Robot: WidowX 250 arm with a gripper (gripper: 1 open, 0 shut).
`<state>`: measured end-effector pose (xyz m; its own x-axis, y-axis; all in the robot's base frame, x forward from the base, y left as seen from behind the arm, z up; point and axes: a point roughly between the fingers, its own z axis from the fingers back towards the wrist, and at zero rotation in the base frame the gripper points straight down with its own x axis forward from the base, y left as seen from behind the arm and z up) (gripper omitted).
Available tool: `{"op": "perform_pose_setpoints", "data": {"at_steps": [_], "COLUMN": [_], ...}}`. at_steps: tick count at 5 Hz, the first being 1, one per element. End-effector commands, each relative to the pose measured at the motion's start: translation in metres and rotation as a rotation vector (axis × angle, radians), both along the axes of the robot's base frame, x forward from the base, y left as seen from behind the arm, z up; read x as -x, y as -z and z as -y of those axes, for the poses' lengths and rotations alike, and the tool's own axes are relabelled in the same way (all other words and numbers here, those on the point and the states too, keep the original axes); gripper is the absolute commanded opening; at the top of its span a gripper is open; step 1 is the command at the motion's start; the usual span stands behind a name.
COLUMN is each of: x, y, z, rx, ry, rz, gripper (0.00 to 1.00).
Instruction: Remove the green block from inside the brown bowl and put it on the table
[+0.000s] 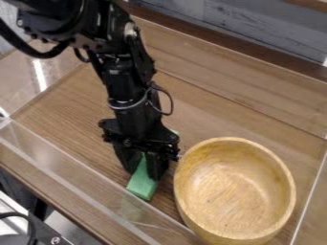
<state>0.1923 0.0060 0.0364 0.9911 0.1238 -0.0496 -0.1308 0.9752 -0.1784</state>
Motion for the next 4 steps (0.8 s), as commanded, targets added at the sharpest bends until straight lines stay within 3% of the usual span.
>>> {"op": "perform_pose_setpoints", "data": {"at_steps": [1,4], "x": [-0.0043,-0.0025], "y": [-0.0110,-0.0165], "z": [-0.0059,-0.0102], "rx": [-0.005,0.007], "ry": [-0.015,-0.027], "rz": [0.024,0.013], "gripper": [0.00,0.00]}}
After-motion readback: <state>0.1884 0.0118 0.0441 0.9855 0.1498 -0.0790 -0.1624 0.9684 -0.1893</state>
